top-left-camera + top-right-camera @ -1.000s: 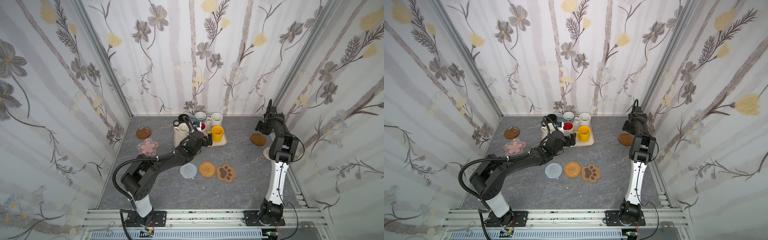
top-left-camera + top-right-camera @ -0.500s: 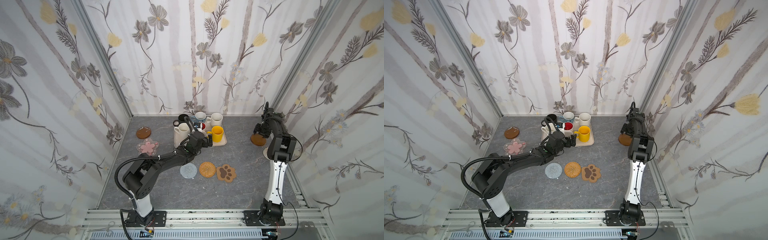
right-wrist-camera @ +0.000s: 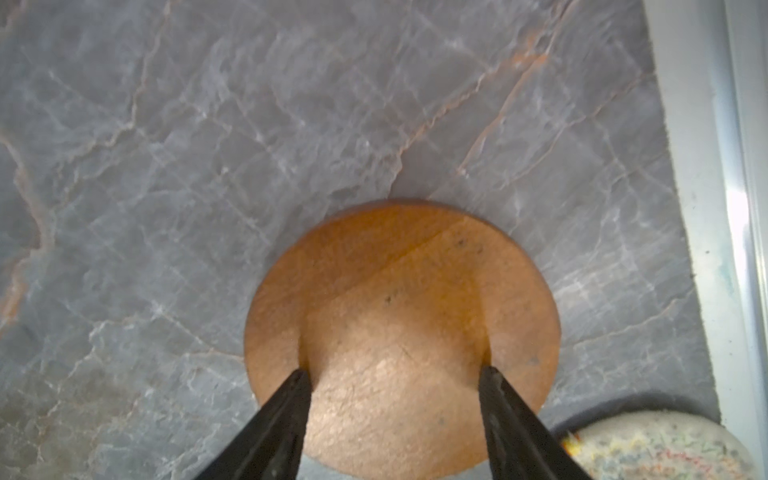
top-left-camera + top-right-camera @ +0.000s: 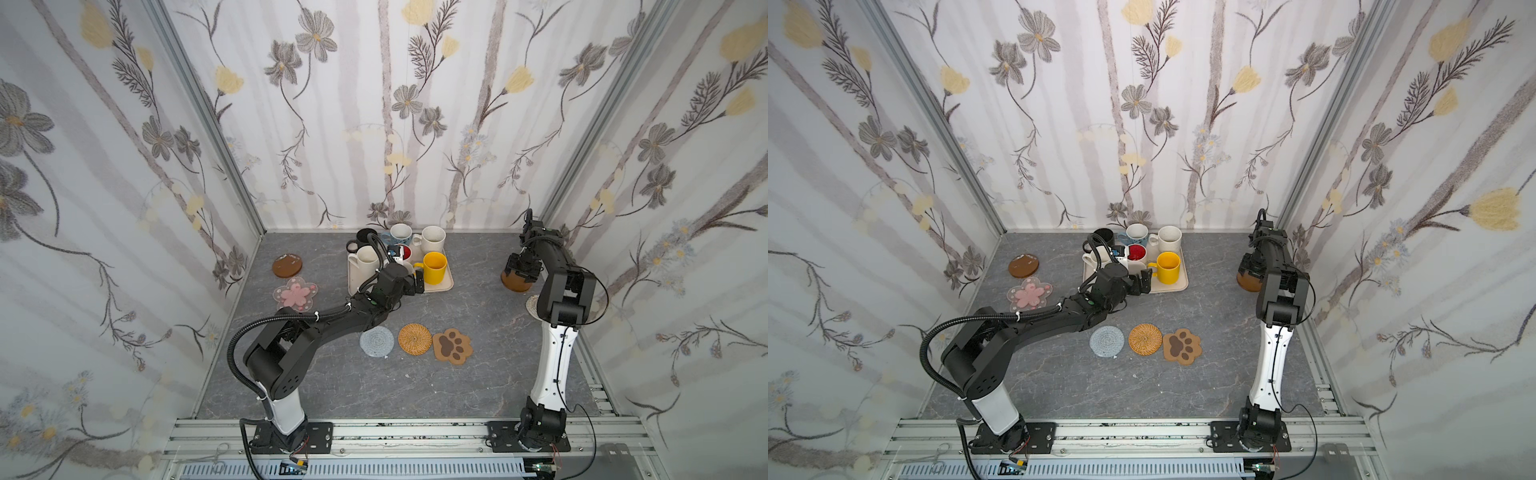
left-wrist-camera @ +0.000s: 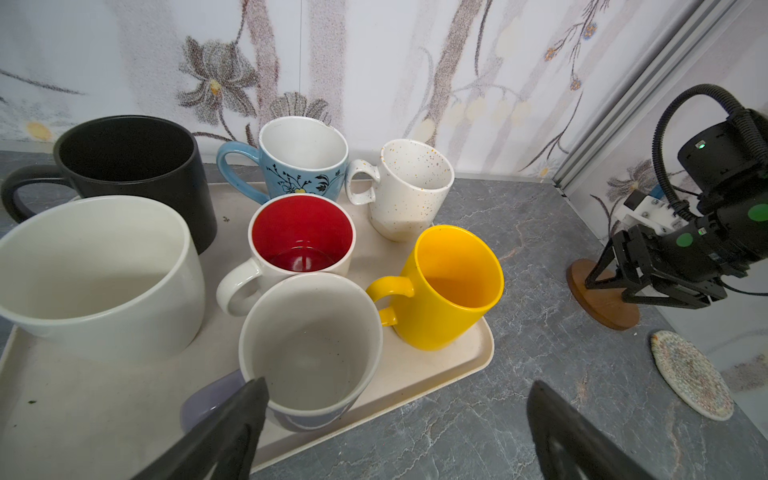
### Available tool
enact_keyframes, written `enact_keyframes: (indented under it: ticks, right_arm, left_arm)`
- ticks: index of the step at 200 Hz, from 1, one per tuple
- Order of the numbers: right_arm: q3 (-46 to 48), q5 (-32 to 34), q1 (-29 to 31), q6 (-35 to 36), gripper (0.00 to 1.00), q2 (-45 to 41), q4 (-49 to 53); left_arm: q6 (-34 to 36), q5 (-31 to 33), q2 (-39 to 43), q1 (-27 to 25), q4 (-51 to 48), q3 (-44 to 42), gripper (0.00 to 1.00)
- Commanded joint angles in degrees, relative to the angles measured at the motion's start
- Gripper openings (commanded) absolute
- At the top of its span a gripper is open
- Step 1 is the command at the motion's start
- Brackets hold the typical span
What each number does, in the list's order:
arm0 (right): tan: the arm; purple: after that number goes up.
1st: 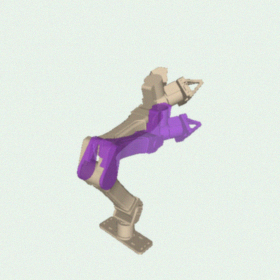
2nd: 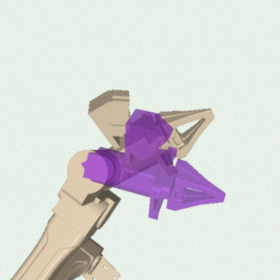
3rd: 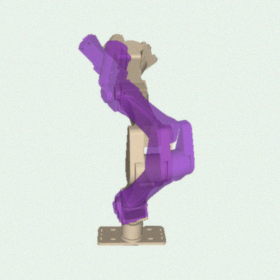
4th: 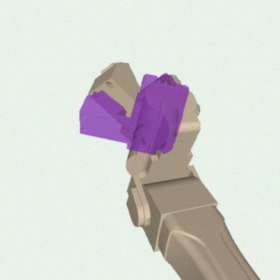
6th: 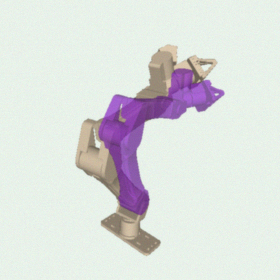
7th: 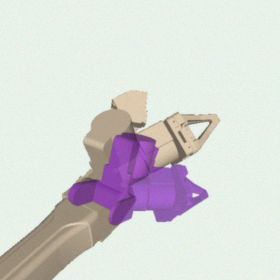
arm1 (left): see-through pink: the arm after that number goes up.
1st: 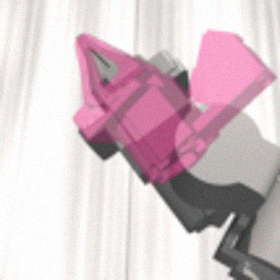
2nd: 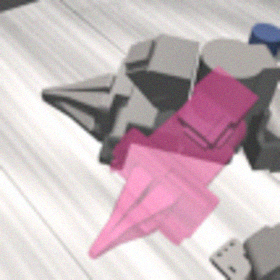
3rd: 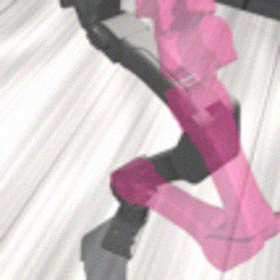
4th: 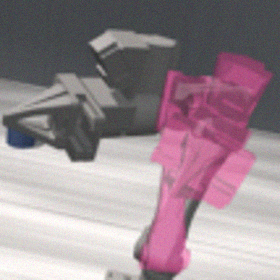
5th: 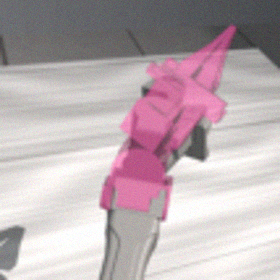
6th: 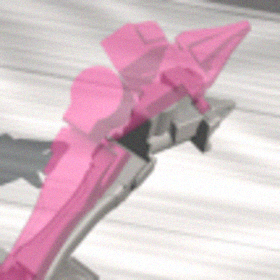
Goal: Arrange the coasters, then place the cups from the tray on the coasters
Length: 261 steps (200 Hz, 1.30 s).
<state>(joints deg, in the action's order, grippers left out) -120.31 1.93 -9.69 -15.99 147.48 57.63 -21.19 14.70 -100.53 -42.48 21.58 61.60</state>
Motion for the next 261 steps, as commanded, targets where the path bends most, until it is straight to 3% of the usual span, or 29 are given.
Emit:
enact_keyframes:
  ticks: [1,63,86,105,163,261]
  right_arm:
    - [5.03,-0.99,0.62,0.42,0.66,-1.65,-0.5]
    - [18.66,-1.99,1.75,0.24,0.65,-9.89,-7.33]
    - [20.08,-5.86,-0.71,-0.94,0.69,-14.15,-11.21]
    - [17.77,-10.91,-2.79,-0.56,0.72,-15.29,-13.82]
    - [7.07,-19.07,-7.72,-4.6,0.74,-7.99,-15.97]
    - [0.07,-26.66,-10.78,-5.45,0.77,-0.61,-16.2]
  left_arm:
    - [-0.08,0.11,0.82,0.12,0.2,-0.44,1.0]
    - [-0.61,0.19,2.09,0.2,0.25,-1.63,1.0]
    - [-0.56,0.07,2.23,0.29,0.3,-1.84,1.0]
    - [-0.61,-0.28,1.94,0.38,0.3,-1.68,1.0]
    - [-0.34,-0.37,1.26,0.82,0.24,-1.56,1.0]
    - [-2.27,-4.15,-1.06,2.45,0.21,-0.61,1.0]
